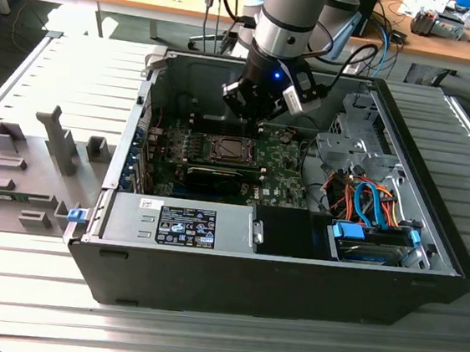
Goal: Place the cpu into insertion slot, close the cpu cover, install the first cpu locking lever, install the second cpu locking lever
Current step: 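Install the second cpu locking lever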
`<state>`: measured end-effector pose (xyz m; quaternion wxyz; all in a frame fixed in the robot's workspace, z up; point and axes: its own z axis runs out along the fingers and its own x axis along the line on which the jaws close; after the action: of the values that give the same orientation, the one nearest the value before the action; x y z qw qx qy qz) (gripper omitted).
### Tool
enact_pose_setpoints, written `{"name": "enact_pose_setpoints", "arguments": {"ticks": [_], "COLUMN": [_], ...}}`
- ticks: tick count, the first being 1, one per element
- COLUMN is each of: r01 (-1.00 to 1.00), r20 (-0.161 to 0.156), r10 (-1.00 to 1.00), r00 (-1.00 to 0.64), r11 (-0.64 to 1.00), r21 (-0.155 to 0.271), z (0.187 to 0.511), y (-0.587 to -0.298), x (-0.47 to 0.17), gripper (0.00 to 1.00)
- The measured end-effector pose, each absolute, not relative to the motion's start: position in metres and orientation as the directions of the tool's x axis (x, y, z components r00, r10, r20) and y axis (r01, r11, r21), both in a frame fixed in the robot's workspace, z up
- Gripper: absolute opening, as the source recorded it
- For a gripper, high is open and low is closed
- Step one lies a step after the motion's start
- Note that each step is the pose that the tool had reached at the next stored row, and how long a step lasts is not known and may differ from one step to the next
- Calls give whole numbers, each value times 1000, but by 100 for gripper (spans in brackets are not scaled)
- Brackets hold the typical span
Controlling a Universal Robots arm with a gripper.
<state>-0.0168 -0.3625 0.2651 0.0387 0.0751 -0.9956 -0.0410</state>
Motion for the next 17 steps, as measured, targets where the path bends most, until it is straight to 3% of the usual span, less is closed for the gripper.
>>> {"name": "enact_pose_setpoints", "arguments": {"ticks": [17], "r01": [-146], "r20": [71], "r10": [-153], "r00": [-986], "r11": [985], "r21": [87], "z": [265], "y": [-370], "x": [-17], "gripper": [11]}}
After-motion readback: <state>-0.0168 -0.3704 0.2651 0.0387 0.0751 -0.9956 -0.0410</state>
